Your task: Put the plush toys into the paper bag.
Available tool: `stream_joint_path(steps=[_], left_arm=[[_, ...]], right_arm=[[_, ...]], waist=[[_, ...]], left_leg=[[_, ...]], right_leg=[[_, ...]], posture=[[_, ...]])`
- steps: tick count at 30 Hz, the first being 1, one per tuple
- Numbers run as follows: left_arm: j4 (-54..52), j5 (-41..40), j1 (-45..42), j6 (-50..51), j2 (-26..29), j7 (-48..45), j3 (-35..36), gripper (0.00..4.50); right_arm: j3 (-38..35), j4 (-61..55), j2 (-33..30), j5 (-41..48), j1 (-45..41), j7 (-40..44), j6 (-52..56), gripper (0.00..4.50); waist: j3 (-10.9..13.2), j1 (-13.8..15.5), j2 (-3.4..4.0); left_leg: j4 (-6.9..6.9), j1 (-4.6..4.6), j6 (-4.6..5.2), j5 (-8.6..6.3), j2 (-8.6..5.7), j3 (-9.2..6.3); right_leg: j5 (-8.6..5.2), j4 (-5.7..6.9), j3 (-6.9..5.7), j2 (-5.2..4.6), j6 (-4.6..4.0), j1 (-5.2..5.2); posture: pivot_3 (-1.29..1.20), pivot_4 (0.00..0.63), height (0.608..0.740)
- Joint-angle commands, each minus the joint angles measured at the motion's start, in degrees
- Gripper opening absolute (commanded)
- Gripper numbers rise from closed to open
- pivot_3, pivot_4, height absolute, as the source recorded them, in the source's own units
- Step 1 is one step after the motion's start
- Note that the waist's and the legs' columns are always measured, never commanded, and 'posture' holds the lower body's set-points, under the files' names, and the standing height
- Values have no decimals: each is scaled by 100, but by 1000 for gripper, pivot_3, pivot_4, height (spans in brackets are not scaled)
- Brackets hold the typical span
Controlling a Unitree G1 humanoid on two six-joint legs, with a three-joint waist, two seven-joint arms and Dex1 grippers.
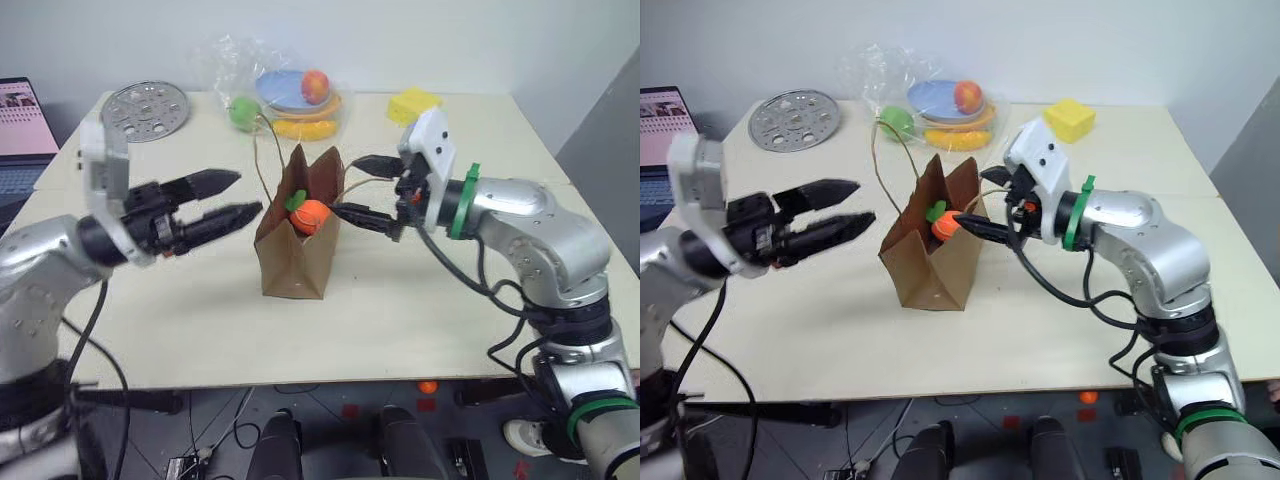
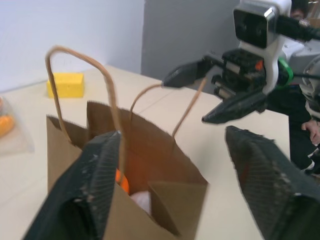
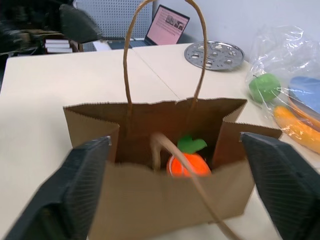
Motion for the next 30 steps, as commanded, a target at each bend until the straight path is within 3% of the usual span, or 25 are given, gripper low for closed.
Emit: stream_joint_path(steps=[1, 3, 5, 8, 12, 13, 20, 23, 30], left_arm=[[-648, -573, 375, 204, 134, 608, 571, 4467], [-771, -821, 568, 249, 94, 975, 733, 4467], [-1327, -538, 1344, -5, -276, 1299, 793, 4467], [-2438, 703, 2399, -780, -1132, 2108, -183, 4467], [-2553, 2278, 2848, -1953, -1742, 2563, -1339, 4467], [-2460, 2634, 2913, -2196, -1835, 2667, -1558, 4467], [-1921, 3932, 3083, -3353, -2498, 3059, -2692, 4467], [-1810, 3891, 3134, -3467, -2638, 3026, -2782, 4467], [-997, 4045, 2346, -3730, -2985, 3046, -3064, 4467]], right_arm=[[-283, -234, -151, 290, -87, 234, 6, 4500], [-333, -220, -200, 354, -108, 284, 18, 4500], [-357, -131, -240, 492, -264, 428, 72, 4500], [-599, -55, -816, 896, -313, 1076, 283, 4500], [-557, -168, -1213, 1026, -184, 1345, 332, 4500], [-547, -218, -1244, 1045, -175, 1337, 335, 4500], [-560, -658, -1317, 1360, -221, 1201, 696, 4500], [-540, -696, -1262, 1415, -301, 1093, 808, 4500], [-651, -893, -1297, 1585, -252, 869, 992, 4500]], waist=[[0, 3, 0], [0, 10, 0], [-1, 2, 2], [-1, 12, -4], [-7, 198, -12], [-7, 215, -12], [-9, 266, -12], [-9, 270, -11], [-9, 271, -12]], left_leg=[[0, 3, 0, 0, 1, 0], [3, 6, 1, 0, 2, 0], [11, 5, 0, 1, 2, 5], [10, 6, -1, 0, -1, 40], [14, 4, -1, -1, -1, 31], [19, 6, -1, -1, -1, 34], [31, 2, -2, -1, -1, 59], [28, 0, -1, -2, 0, 58], [31, 0, -1, -1, -1, 56]], right_leg=[[-1, 1, 0, 1, -1, 0], [-4, 3, 0, 2, -1, 0], [-5, 2, 2, 2, -1, 1], [5, -22, 25, -10, -15, 3], [5, -27, 20, -6, -17, 5], [-16, -27, 21, -5, -56, 5], [-24, -41, 38, -9, -45, 4], [-23, -42, 38, -9, -45, 2], [-23, -40, 35, -8, -41, 2]], posture=[[0, 150, 740], [0, 150, 740], [0, 150, 740], [0, 150, 740], [0, 150, 740], [0, 150, 740], [0, 150, 740], [0, 150, 740], [0, 150, 740]])
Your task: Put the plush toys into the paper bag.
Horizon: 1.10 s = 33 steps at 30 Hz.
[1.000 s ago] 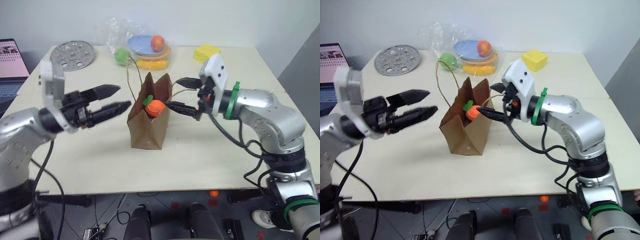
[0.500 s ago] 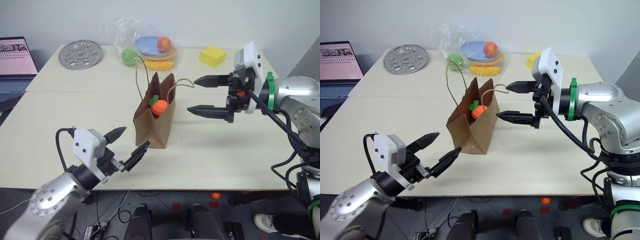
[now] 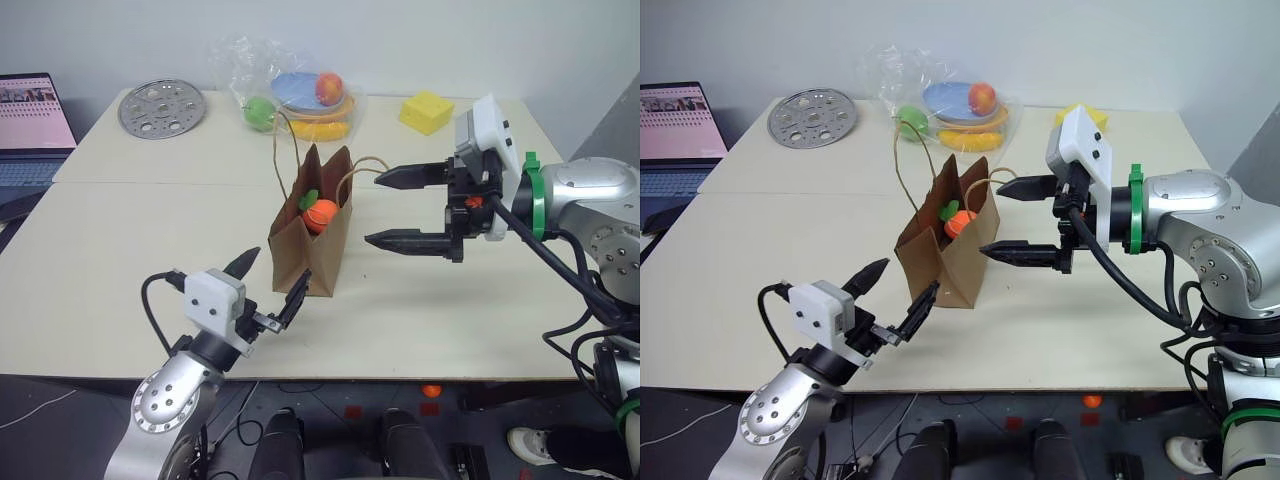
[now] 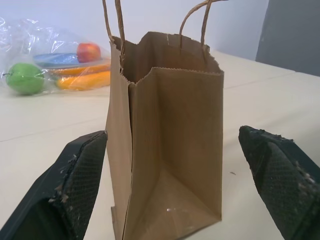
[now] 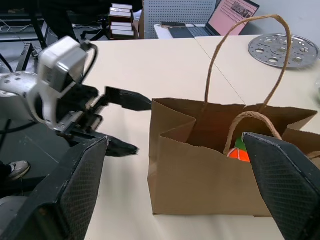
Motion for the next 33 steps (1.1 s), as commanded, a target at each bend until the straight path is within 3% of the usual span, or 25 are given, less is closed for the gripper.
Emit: stream_joint_path(steps=[1, 10, 15, 23, 33], left_arm=[[233, 100, -295, -276, -146, 20, -155, 4467], [1519, 485, -890, -1198, -523, -39, -369, 4467], [1413, 251, -790, -1185, -588, -157, -385, 4467], [701, -532, -176, -800, -179, -640, -164, 4467], [1034, -486, -497, -502, -422, -603, -671, 4467]], right_arm=[[-237, -254, -127, 154, -17, -85, 52, 4500], [-346, -439, -270, 356, -34, -438, 322, 4500], [-373, -467, -307, 446, -66, -584, 415, 4500], [-439, -549, -354, 616, -14, -811, 550, 4500], [-503, -550, -488, 820, -51, -996, 749, 4500]], waist=[[0, 1, 0], [0, 8, 0], [0, 4, 0], [0, -5, 1], [0, 6, 1]], left_leg=[[0, -1, 0, 0, 0, 1], [-2, -1, 0, 0, 0, -2], [-2, -2, 0, 0, 0, -2], [-6, -2, 0, -1, 0, -4], [-5, -4, 0, -2, 0, -3]], right_leg=[[1, -2, 0, 0, 3, 1], [7, -1, -2, 1, 11, 1], [10, -2, -2, 1, 17, 1], [4, -2, -3, 0, 8, -1], [22, -75, -3, 0, 25, 37]], posture=[[0, 150, 740], [0, 150, 740], [0, 150, 740], [0, 150, 740], [0, 150, 740]])
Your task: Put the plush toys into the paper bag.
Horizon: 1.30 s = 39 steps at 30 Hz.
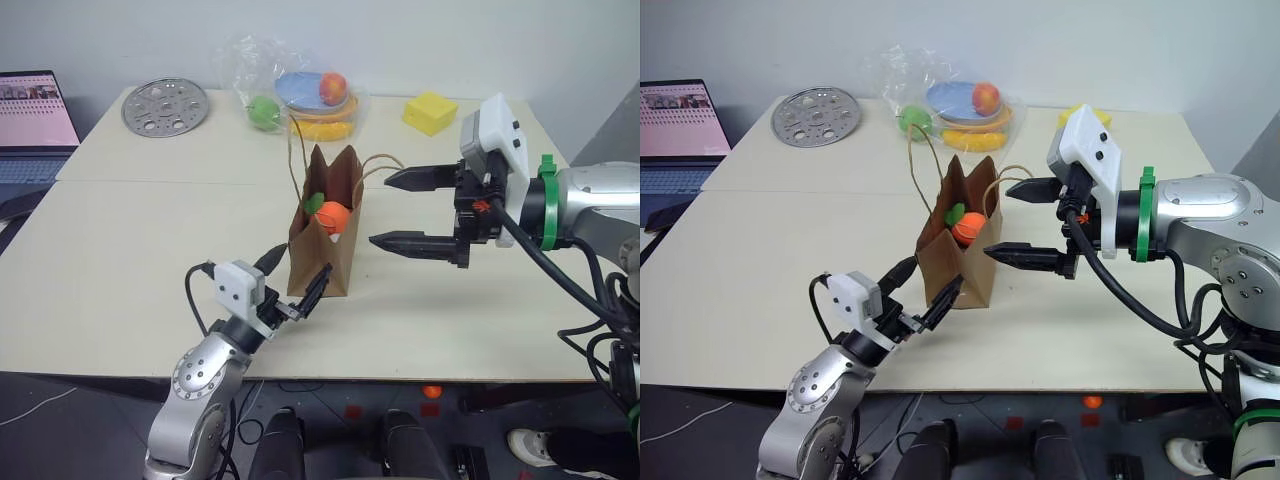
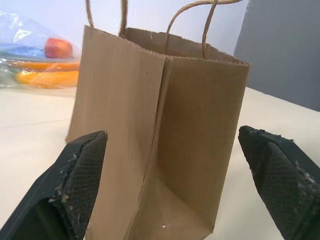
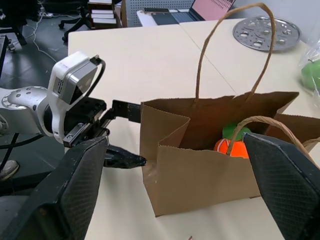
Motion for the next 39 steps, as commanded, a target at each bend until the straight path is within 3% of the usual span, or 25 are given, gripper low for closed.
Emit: stream_joint_path(steps=[1, 10, 19, 28, 31, 39], left_arm=[[-26, -6, -175, 59, -61, -68, -226, 4467], [404, 377, -543, -42, -201, 103, -413, 4467], [993, 1255, -869, -518, -415, 576, -505, 4467], [955, 1124, -722, -790, -501, 521, -306, 4467], [971, 1094, -744, -798, -496, 467, -294, 3915], [899, 976, -726, -771, -502, 402, -291, 1454]], right_arm=[[-278, -117, -118, 158, -72, -68, 59, 4500], [-59, -450, -456, 82, 557, -29, -38, 4500], [-200, -404, -319, 268, 433, -308, 91, 4500], [-250, -342, -343, 288, 385, -378, 91, 4500], [-258, -326, -325, 285, 380, -400, 88, 4500], [-234, -319, -261, 256, 399, -458, 49, 4500]], waist=[[0, 0, 0], [-1, 11, -2], [-1, 7, 1], [-1, 6, 1], [-1, 7, 1], [-1, 7, 1]], left_leg=[[0, 0, 0, 0, 0, -1], [-3, 1, 1, -1, -1, -14], [-2, 3, 1, -1, -2, -16], [-4, 2, 1, -2, -2, -19], [-3, 3, 1, -2, -2, -19], [-3, 3, 1, -2, -2, -19]], right_leg=[[1, -1, 0, 0, 1, 1], [2, -13, -12, 1, 4, 15], [4, -13, -12, 1, 8, 17], [5, -13, -15, 1, 10, 17], [5, -13, -15, 0, 10, 17], [6, -13, -15, 0, 10, 18]], posture=[[0, 150, 740], [0, 150, 740], [0, 150, 740], [0, 150, 740], [0, 150, 740], [0, 150, 740]])
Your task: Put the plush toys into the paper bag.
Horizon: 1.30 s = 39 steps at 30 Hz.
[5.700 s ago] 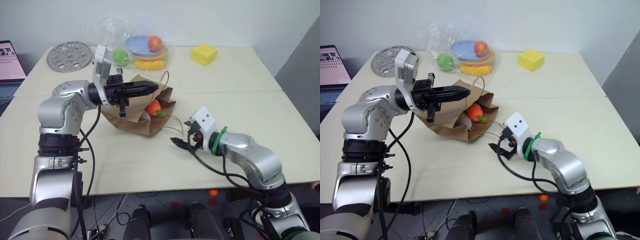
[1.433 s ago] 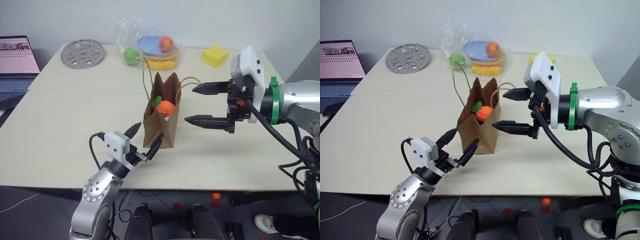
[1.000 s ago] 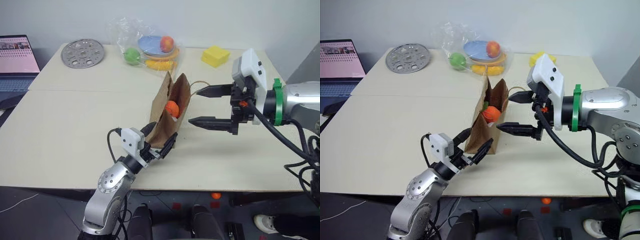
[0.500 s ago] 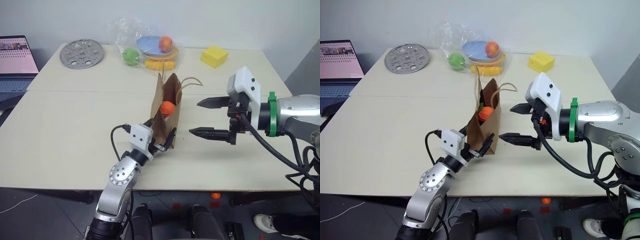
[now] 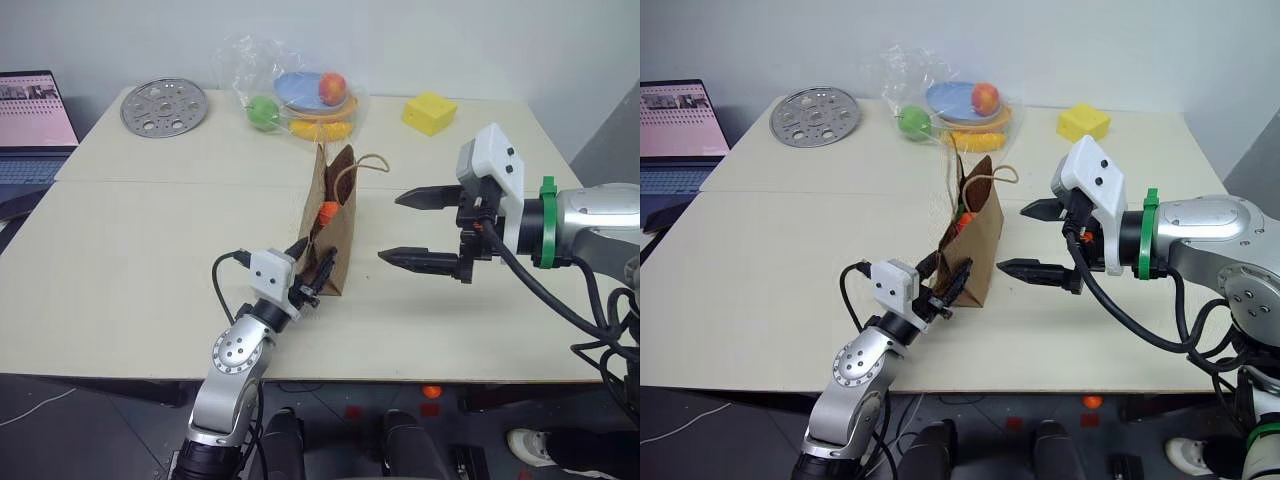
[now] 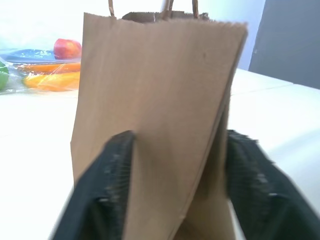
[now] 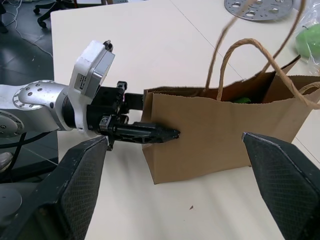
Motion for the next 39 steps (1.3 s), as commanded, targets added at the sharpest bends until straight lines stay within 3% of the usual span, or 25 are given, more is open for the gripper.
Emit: stream_joint_path(steps=[1, 5, 10, 13, 14, 18, 21, 26, 31, 36, 39], left_arm=[[-246, -99, -13, -81, -18, -67, 17, 1214], [-236, -97, -21, -78, 29, -111, 60, 25], [-345, -232, 57, 264, 340, -302, 208, 25], [-495, -277, 57, 499, 820, -708, 168, 25], [-446, -458, 63, 366, 978, -829, 473, 25], [298, -1524, -439, 334, 1953, -1992, 1575, 25], [1407, -2369, -1732, 520, 2377, -3590, 1646, 25], [2960, -2544, -3424, 427, 2284, -5645, 1193, 25], [4800, -2088, -4605, -144, 1915, -7223, 626, 25], [6279, -1872, -5203, -1427, 1746, -7372, -121, 25], [6746, -1965, -5394, -1672, 1625, -7372, -438, 25]], right_arm=[[-227, -19, 0, 50, -47, -40, -76, 4500], [-220, -11, 26, 45, -30, -66, -95, 4500], [-262, -18, 19, 14, 58, -79, -148, 4500], [-319, -28, -12, 20, 126, -85, -152, 4500], [-395, -24, -58, 32, 183, -74, -148, 4500], [-765, -17, -154, 126, 419, -112, -96, 4500], [-1034, 73, -300, 150, 575, -26, -119, 4500], [-1249, 520, -736, 222, 371, 363, -71, 4500], [-1585, 761, -1398, 386, 550, 639, 199, 4500], [-2137, 562, -1821, 876, 1033, 766, 608, 4500], [-2345, 445, -1825, 1133, 1222, 605, 716, 4500]], waist=[[0, 0, 0], [0, 0, 0], [0, -2, 0], [0, -4, 1], [-1, -5, 2], [0, -13, 3], [2, 20, 4], [2, 48, 3], [4, 3, 7], [8, -62, 14], [10, -57, 17]], left_leg=[[0, 0, 0, 0, 0, 0], [0, 0, 0, 0, 0, 0], [-1, 0, 0, 0, 0, -1], [-1, 0, 0, 0, 0, -1], [-1, 0, 0, 0, 0, 0], [-2, 2, 0, 0, 3, -5], [0, 1, 0, 0, 4, -3], [6, -16, 0, 0, -2, 3], [-22, -19, 7, -8, -2, -16], [-31, -20, 27, -20, 1, -23], [-34, -21, 31, -22, 1, -24]], right_leg=[[0, 0, 0, 0, 0, 0], [0, 0, 0, 0, 0, 0], [0, 0, 0, 0, 0, 0], [-1, 0, -1, 0, -1, 0], [-1, 0, -1, 0, -1, -1], [-3, 4, -8, 0, -7, -4], [-3, 2, -11, 0, -11, -5], [15, -71, -14, -8, 1, 29], [53, -62, -34, -4, 31, 19], [47, -57, -41, -3, 36, 16], [46, -55, -42, -3, 38, 13]], posture=[[0, 150, 740], [0, 150, 740], [0, 150, 740], [0, 150, 740], [0, 150, 740], [0, 150, 740], [0, 150, 740], [0, 150, 740], [0, 150, 740], [0, 150, 740], [0, 150, 740]])
